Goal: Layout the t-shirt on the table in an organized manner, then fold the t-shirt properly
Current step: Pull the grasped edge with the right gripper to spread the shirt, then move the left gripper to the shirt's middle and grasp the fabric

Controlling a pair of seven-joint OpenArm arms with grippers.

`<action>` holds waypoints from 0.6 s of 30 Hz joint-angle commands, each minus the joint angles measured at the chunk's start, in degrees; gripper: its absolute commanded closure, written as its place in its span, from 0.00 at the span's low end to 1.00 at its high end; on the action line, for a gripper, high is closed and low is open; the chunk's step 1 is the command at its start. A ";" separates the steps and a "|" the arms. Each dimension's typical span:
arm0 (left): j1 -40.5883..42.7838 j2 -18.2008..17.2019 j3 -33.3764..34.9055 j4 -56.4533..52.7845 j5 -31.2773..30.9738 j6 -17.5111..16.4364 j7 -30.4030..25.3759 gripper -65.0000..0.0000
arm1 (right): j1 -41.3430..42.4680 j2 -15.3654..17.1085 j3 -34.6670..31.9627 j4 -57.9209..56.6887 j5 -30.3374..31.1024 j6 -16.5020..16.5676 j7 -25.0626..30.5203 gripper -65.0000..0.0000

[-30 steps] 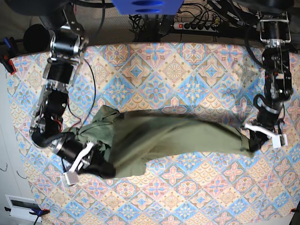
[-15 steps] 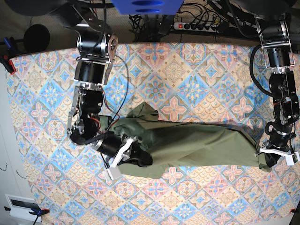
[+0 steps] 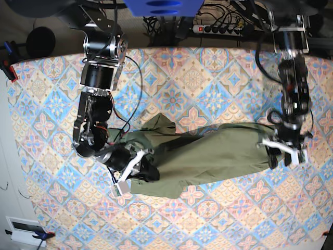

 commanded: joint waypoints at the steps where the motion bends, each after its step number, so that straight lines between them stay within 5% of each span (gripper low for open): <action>1: 1.23 0.56 0.03 5.95 -0.41 -0.18 0.24 0.65 | 1.80 -0.61 -0.13 -0.30 1.76 0.65 1.68 0.97; 4: 6.33 3.19 3.99 13.16 -0.67 -0.36 3.94 0.78 | 4.09 -2.64 -2.68 -3.37 1.67 0.65 1.76 0.97; 11: 13.36 4.86 10.23 13.25 -0.23 -0.45 2.97 0.78 | 8.48 -3.24 -20.61 -3.55 1.67 0.65 2.99 0.96; 15: 16.26 4.95 10.40 13.16 -0.23 -0.45 3.06 0.78 | 11.56 -3.24 -33.36 -3.90 1.67 0.65 14.07 0.96; 18: 16.96 4.95 10.40 13.25 -0.23 -0.45 3.06 0.78 | 12.00 -3.24 -35.56 -5.31 1.50 0.65 21.81 0.94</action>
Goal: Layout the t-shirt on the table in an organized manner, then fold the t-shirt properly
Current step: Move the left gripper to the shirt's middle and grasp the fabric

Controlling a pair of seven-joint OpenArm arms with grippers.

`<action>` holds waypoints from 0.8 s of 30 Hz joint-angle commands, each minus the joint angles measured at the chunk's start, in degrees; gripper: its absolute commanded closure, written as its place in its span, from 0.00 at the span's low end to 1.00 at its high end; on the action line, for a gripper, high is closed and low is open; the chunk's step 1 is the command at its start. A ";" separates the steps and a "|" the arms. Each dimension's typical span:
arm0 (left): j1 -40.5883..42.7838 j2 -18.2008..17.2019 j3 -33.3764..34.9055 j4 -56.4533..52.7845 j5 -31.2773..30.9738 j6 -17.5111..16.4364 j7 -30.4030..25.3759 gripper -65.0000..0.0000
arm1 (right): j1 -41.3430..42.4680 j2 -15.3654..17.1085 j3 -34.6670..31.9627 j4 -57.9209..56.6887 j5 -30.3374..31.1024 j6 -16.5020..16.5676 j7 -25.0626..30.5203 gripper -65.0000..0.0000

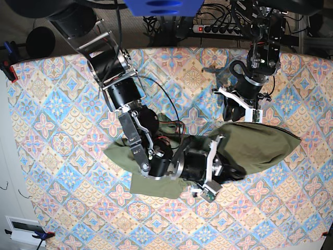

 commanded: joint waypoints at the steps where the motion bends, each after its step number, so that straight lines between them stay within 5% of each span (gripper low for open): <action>1: -0.56 -0.53 -0.24 1.14 -0.29 -0.12 -1.75 0.78 | 1.77 0.06 0.51 -0.20 0.58 -0.21 2.12 0.91; 5: -0.92 -0.45 1.43 1.05 -0.21 -0.12 -1.75 0.78 | 1.77 0.06 5.52 -2.31 0.49 -0.21 3.27 0.69; 8: -1.80 0.43 4.15 1.05 0.76 -0.12 -1.75 0.79 | 1.77 0.06 9.30 -1.87 0.49 -5.17 3.09 0.56; 11: -2.59 1.66 6.62 0.87 5.51 -0.12 -1.93 0.79 | 0.98 0.06 11.67 -0.81 0.49 -5.17 2.83 0.55; 16: -2.59 2.63 10.84 0.08 14.21 -0.12 -2.10 0.79 | -4.12 4.80 13.26 3.32 0.58 -5.17 2.03 0.56; 24: -2.67 4.21 9.43 -3.35 9.90 0.06 -2.10 0.78 | -8.87 10.95 13.34 8.33 0.58 -5.17 2.03 0.56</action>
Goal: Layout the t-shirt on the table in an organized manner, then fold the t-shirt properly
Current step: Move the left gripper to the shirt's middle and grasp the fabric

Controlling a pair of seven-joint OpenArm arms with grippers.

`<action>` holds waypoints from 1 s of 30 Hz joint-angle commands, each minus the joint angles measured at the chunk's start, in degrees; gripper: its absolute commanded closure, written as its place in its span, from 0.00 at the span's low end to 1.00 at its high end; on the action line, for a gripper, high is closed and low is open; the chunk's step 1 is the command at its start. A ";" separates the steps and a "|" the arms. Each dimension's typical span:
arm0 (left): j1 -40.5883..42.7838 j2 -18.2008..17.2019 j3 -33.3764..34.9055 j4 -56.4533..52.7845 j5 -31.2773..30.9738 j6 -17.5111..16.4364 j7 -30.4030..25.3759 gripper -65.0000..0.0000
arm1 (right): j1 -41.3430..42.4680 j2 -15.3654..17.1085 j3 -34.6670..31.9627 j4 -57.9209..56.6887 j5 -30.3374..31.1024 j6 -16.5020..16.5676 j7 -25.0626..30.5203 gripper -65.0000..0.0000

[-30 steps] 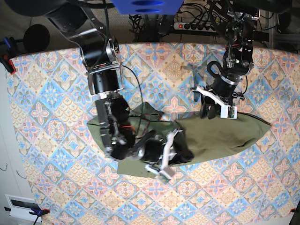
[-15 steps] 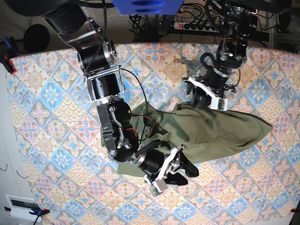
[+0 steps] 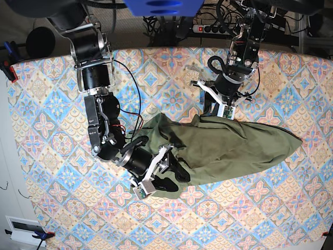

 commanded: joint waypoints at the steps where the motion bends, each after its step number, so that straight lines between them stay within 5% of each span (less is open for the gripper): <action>1: -0.47 0.32 -1.57 1.07 -2.26 -0.21 -1.23 0.78 | 1.21 0.37 0.16 1.03 0.86 0.23 1.05 0.56; 11: -1.87 4.63 -7.20 -5.09 -19.40 -0.12 -1.05 0.77 | 1.21 1.52 0.16 1.03 0.95 0.23 1.05 0.56; 14: -3.02 6.13 -7.29 -7.90 -23.10 -0.03 -1.23 0.66 | 1.21 1.52 0.16 1.47 0.95 0.23 1.05 0.56; 18: -5.21 7.80 -7.20 -9.13 -24.24 -0.03 -1.14 0.56 | 0.24 1.52 0.16 1.74 0.95 0.23 1.05 0.56; 30: -10.66 10.26 -6.67 -16.60 -24.15 -0.03 -1.14 0.56 | -0.02 2.39 3.42 1.82 0.95 0.31 1.05 0.56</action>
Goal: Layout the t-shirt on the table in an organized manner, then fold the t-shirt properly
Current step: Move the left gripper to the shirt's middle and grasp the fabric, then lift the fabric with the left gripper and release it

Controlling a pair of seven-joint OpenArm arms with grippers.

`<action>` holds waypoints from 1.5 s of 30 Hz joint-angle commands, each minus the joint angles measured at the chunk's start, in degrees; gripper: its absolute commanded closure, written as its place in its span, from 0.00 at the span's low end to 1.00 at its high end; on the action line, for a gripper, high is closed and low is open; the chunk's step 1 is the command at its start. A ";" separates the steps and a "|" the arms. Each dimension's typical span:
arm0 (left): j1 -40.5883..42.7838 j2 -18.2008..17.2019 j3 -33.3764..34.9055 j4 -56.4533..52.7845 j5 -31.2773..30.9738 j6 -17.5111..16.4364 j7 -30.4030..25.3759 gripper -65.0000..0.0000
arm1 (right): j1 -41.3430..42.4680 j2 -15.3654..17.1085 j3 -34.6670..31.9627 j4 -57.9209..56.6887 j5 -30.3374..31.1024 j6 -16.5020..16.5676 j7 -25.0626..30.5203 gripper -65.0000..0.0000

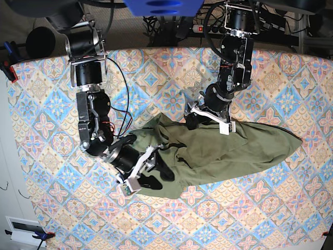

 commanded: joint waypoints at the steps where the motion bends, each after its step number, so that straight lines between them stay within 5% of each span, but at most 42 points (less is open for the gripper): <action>1: -0.59 -0.02 0.00 0.71 -0.24 -0.62 -0.86 0.56 | 1.64 -0.27 0.38 1.17 1.06 0.38 1.58 0.56; 3: -1.56 0.07 0.00 -1.40 -0.24 -0.71 -0.86 0.66 | 1.64 -0.10 0.82 1.17 1.15 0.38 1.58 0.56; 6: -3.58 0.07 -0.27 -6.59 -0.59 -0.71 -0.86 1.00 | 1.55 -0.10 2.93 1.17 1.15 0.38 1.58 0.56; 11: -4.37 -0.89 -0.36 -6.24 -0.42 -0.71 -0.77 1.00 | -3.81 -0.10 5.21 2.84 2.90 0.38 1.58 0.56; 16: -0.33 -6.87 0.00 3.78 -0.15 -0.71 -0.77 1.00 | -9.00 2.89 6.89 8.11 10.73 0.38 -4.75 0.56; 22: 4.95 -14.08 -0.44 11.43 -0.24 -0.71 -0.77 1.00 | -12.34 3.24 6.62 10.66 12.05 0.38 -8.18 0.56; 33: 15.85 -24.54 -0.62 22.33 -0.15 -0.71 -0.77 1.00 | -12.52 2.98 1.70 8.46 7.56 0.38 -8.10 0.56; 38: 22.00 -29.82 -6.60 25.50 -0.15 -0.80 -0.77 1.00 | -11.37 2.98 1.17 8.11 1.67 0.38 -8.10 0.56; 45: 27.81 -38.08 -12.22 26.29 4.16 -0.80 -1.12 1.00 | -8.56 2.89 0.82 8.20 1.06 0.38 -8.18 0.56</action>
